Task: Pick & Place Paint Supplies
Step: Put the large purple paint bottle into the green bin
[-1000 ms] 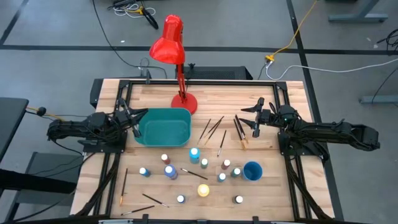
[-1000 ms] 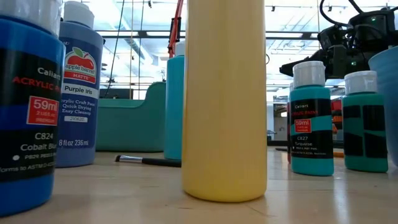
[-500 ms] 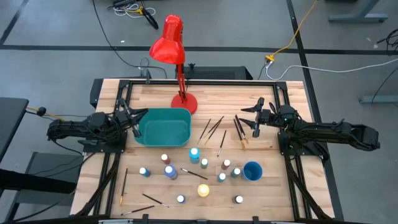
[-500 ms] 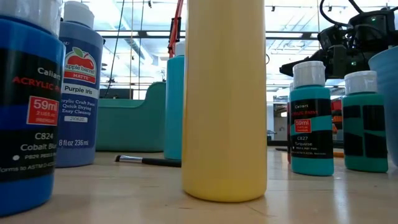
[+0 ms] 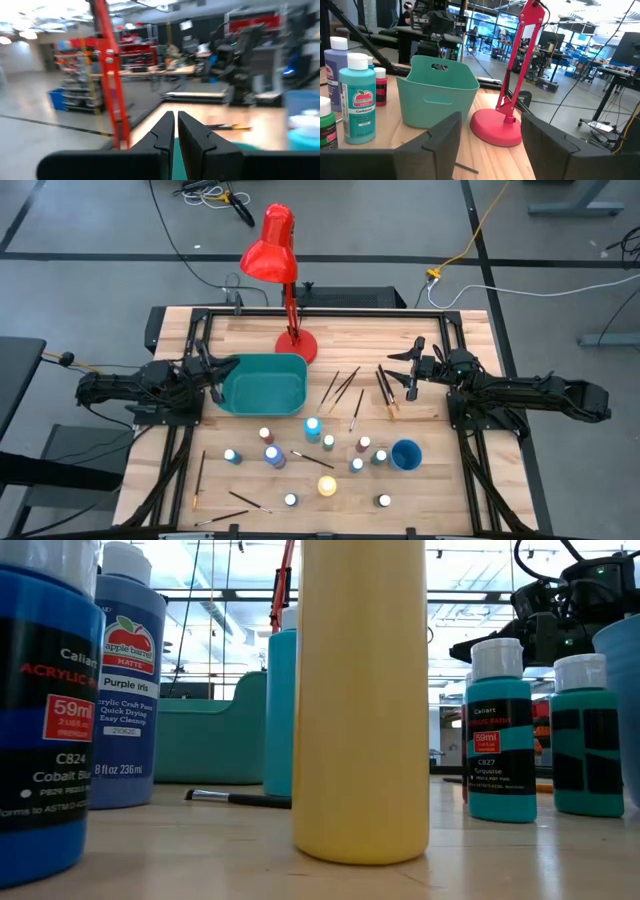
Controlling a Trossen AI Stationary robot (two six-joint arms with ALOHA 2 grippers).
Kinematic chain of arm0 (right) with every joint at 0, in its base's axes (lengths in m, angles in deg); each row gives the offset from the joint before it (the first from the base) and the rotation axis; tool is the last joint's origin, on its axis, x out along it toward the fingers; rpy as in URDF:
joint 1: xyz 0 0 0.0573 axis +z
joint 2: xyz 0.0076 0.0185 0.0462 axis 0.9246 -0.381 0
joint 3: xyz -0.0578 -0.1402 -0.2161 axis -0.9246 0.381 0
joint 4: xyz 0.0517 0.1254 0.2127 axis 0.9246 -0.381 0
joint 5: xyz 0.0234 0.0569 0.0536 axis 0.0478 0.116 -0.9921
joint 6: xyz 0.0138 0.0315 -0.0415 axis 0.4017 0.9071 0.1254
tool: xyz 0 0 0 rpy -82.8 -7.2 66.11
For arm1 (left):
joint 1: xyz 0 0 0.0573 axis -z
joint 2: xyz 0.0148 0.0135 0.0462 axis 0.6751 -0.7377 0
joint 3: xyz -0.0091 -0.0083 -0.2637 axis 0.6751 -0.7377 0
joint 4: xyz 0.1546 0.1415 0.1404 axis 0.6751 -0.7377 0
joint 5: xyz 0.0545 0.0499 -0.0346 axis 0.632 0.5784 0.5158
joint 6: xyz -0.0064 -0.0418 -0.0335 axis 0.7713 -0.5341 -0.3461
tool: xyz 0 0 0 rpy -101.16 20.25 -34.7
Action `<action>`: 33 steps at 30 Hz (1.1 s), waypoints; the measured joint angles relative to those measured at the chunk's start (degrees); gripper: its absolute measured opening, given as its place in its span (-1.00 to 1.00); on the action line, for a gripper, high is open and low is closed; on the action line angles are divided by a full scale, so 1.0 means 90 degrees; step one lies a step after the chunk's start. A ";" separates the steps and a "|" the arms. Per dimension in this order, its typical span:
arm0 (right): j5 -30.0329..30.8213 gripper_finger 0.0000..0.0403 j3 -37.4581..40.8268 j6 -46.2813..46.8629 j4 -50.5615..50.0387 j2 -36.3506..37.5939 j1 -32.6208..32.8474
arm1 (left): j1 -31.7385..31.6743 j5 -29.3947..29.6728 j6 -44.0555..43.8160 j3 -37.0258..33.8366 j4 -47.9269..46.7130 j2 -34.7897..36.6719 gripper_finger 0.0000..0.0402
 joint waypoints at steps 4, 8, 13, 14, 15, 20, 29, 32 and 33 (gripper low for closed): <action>0.0001 0.04 0.0001 0.0000 0.0000 0.0000 0.0002 | 0.0002 -0.0857 0.0129 0.0000 0.0041 -0.0001 -0.85; 0.0035 0.04 0.0001 0.0000 0.0012 -0.0002 0.0000 | 0.0002 -0.1141 0.0396 0.0000 0.0651 0.0000 -0.85; 0.0817 0.04 0.0001 -0.0001 0.0060 -0.0002 -0.0003 | 0.0000 -0.1237 0.0228 0.0000 0.0996 0.0000 -0.81; 0.0938 0.04 -0.0001 0.0000 0.0054 -0.0002 -0.0003 | 0.0000 -0.1336 0.0167 0.0000 0.0987 0.0000 -0.79; 0.1043 0.04 0.0001 0.0000 0.0045 -0.0002 -0.0003 | 0.0000 -0.1424 0.0142 0.0000 0.0984 -0.0002 -0.76; 0.1243 0.04 0.0001 -0.0002 0.0041 -0.0002 -0.0003 | 0.0000 -0.1616 -0.0089 0.0000 0.1031 -0.0237 -0.52; 0.1220 0.04 0.0001 -0.0001 0.0042 -0.0002 -0.0003 | 0.0000 -0.1682 -0.0333 0.0285 0.1681 -0.1164 -0.25; 0.1095 0.04 0.0001 0.0301 0.0051 -0.0002 0.0011 | 0.0000 -0.1901 -0.0772 0.0451 0.1671 -0.1437 -0.24; 0.0991 0.04 0.0001 0.0821 0.0063 -0.0002 0.0028 | 0.0000 -0.1991 -0.0877 0.0511 0.1669 -0.1542 -0.24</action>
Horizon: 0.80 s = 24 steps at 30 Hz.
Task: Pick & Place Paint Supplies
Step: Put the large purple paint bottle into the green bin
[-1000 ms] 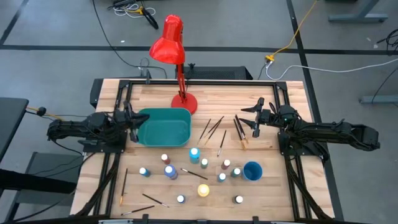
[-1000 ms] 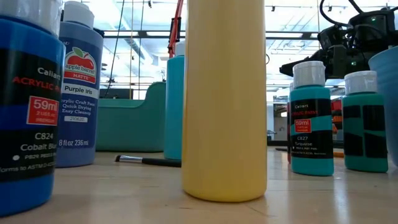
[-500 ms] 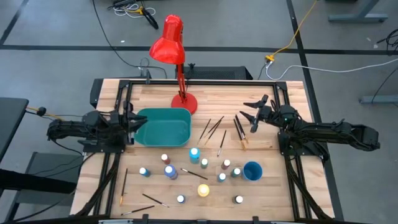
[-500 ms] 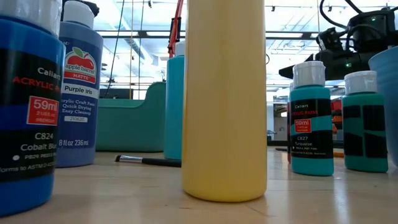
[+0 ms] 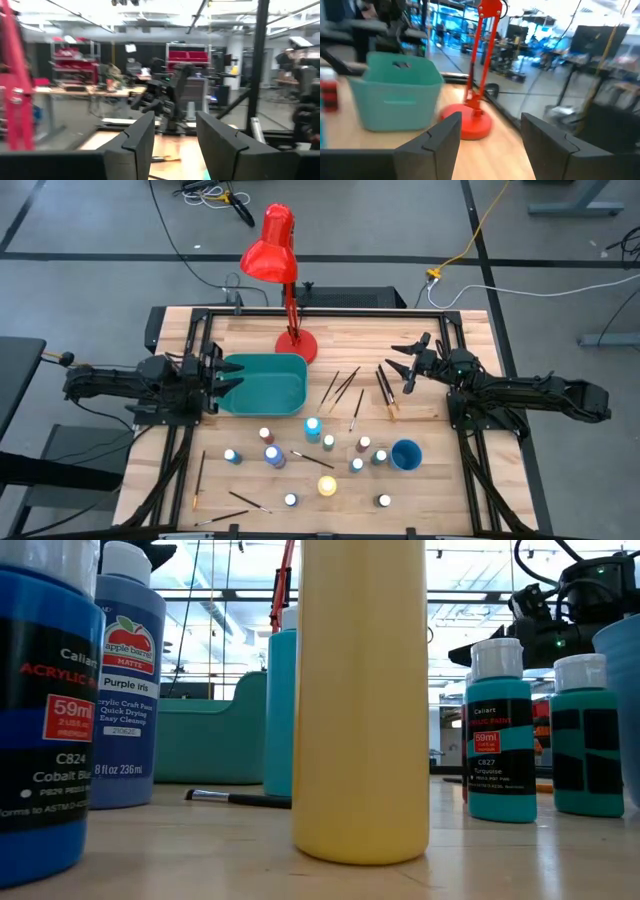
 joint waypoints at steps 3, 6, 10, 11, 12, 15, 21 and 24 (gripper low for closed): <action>-0.0424 0.04 0.0000 0.1848 0.0236 0.0000 0.0048 | 0.0002 -0.0184 -0.0019 0.0168 0.0067 -0.0302 -0.24; -0.0463 0.04 0.0000 0.2885 0.0497 0.0000 0.0068 | 0.0000 -0.0399 0.0131 0.0211 0.0479 -0.0718 -0.24; 0.0372 0.04 0.0000 0.2576 0.0874 0.0000 0.0066 | 0.0007 -0.0954 0.0158 0.0214 0.1317 -0.1518 -0.24; 0.0756 0.04 0.0000 0.2291 0.0983 0.0000 0.0066 | 0.0011 -0.1100 0.0127 0.0215 0.1518 -0.1711 -0.24; 0.1126 0.04 0.0000 0.2015 0.1100 0.0000 0.0066 | 0.0031 -0.1209 0.0071 0.0215 0.1677 -0.1894 -0.24; 0.2185 0.04 0.0000 0.1710 0.1380 0.0001 0.0066 | 0.0166 -0.1292 -0.0143 0.0225 0.2051 -0.2411 -0.24; 0.2822 0.04 0.0000 0.1970 0.1784 0.0000 0.0066 | 0.0881 -0.1244 -0.0155 0.0896 0.2046 -0.3463 -0.24; 0.2369 0.04 0.0000 0.1862 0.1814 0.0001 0.0066 | 0.1354 -0.1020 0.0152 0.1601 0.1141 -0.3903 -0.24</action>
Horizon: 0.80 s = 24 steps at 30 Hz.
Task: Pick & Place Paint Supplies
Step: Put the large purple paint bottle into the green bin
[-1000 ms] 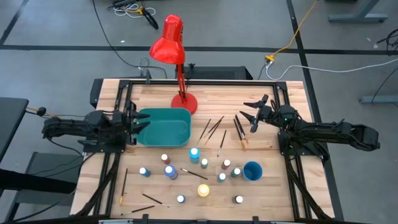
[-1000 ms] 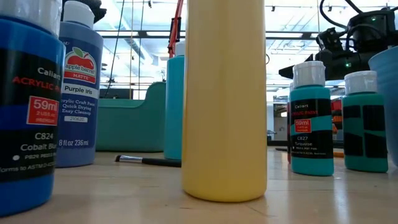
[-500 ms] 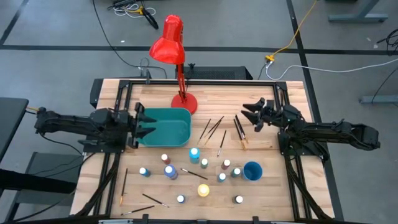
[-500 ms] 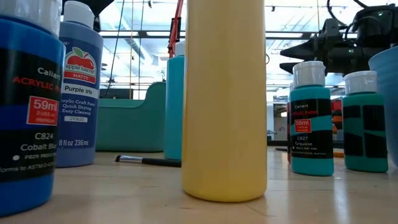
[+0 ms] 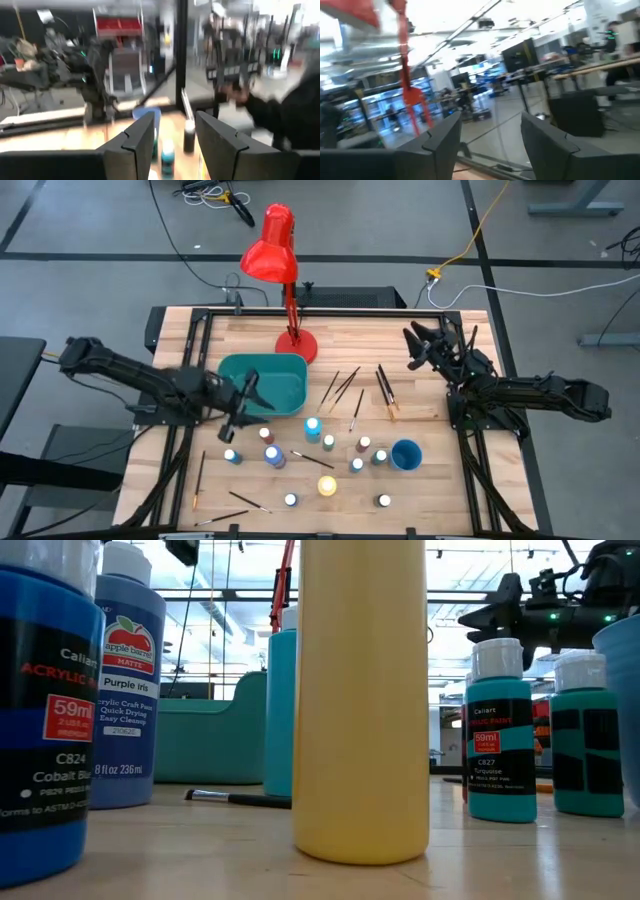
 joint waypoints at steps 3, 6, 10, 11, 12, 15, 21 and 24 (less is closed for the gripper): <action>-0.0750 0.04 0.0000 0.0024 -0.0046 -0.0016 0.0002 | 0.0489 0.0947 -0.0093 0.0675 -0.1452 -0.0385 -0.24; -0.1459 0.04 0.0000 0.0202 -0.0100 -0.0016 0.0002 | 0.0927 0.1628 -0.0319 0.0955 -0.1999 -0.0866 -0.24; -0.2312 0.04 0.0000 0.0451 -0.0174 -0.0016 0.0034 | 0.1357 0.1675 -0.0591 0.0961 -0.1530 -0.1378 -0.24; -0.2469 0.04 0.0000 0.0488 -0.0174 -0.0016 0.0065 | 0.1434 0.1708 -0.0669 0.0961 -0.1404 -0.1470 -0.24; -0.2578 0.05 0.0000 0.0478 -0.0173 -0.0016 0.0104 | 0.1506 0.1754 -0.0749 0.0961 -0.1291 -0.1552 -0.24; -0.2784 0.09 0.0000 0.0444 -0.0181 -0.0016 0.0253 | 0.1704 0.1753 -0.0886 0.0962 -0.1015 -0.1747 -0.23; -0.2870 0.29 0.0000 0.0424 -0.0206 -0.0016 0.0578 | 0.2028 0.2242 -0.1457 0.0958 -0.1040 -0.2041 -0.04; -0.2870 0.36 0.0000 0.0414 -0.0208 -0.0016 0.0683 | 0.2178 0.2672 -0.1451 0.0957 -0.1045 -0.2141 0.10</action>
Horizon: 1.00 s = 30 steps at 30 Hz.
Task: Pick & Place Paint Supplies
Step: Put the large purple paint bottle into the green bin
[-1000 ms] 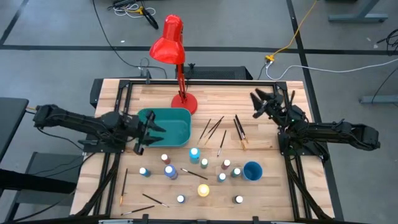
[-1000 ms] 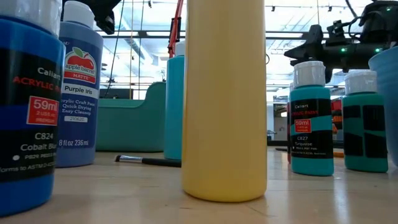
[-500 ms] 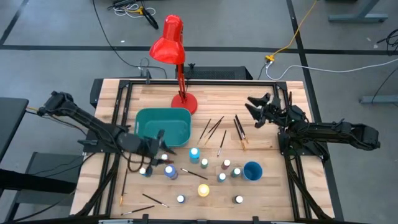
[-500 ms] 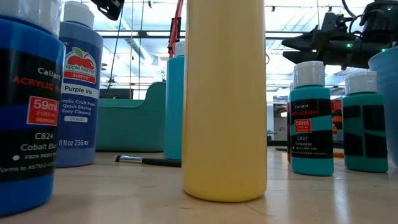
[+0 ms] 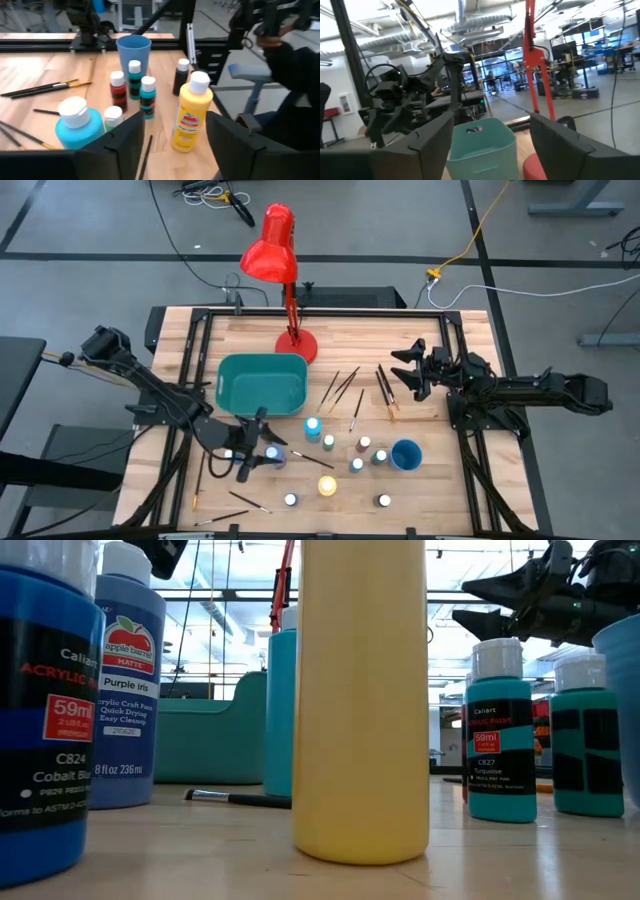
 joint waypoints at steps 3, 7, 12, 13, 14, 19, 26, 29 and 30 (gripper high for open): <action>0.0002 0.39 0.0000 -0.0108 -0.0010 0.0000 0.0101 | 0.0199 0.0397 0.0185 -0.0001 -0.0109 -0.0002 0.22; 0.0002 0.39 0.0000 -0.0161 -0.0062 0.0000 0.0231 | 0.0430 0.0949 0.0257 -0.0001 -0.0313 -0.0002 0.33; 0.0002 0.36 0.0000 -0.0164 -0.0154 -0.0005 0.0330 | 0.0524 0.0954 -0.0545 -0.0081 -0.0628 -0.0116 0.41; 0.0002 0.36 0.0000 -0.0164 -0.0155 -0.0005 0.0335 | 0.0521 0.0954 -0.0583 -0.0135 -0.0646 -0.0188 0.42; 0.0003 0.36 0.0000 -0.0164 -0.0151 -0.0005 0.0334 | 0.0521 0.0981 -0.0580 -0.0181 -0.0735 -0.0217 0.42; 0.0005 0.36 0.0000 -0.0113 -0.0165 -0.0005 0.0334 | 0.0507 0.1224 -0.0817 -0.0264 -0.0714 -0.0390 0.42; 0.0058 0.36 0.0000 -0.0161 -0.0177 -0.0024 0.0334 | 0.0508 0.1088 -0.0819 -0.0256 -0.0677 -0.0419 0.40; 0.0058 0.36 0.0000 -0.0161 -0.0190 -0.0024 0.0334 | 0.0507 0.1085 -0.0719 -0.0256 -0.0707 -0.0417 0.27; 0.0058 0.36 0.0000 -0.0161 -0.0192 -0.0024 0.0334 | 0.0507 0.1070 -0.0692 -0.0256 -0.0712 -0.0418 0.21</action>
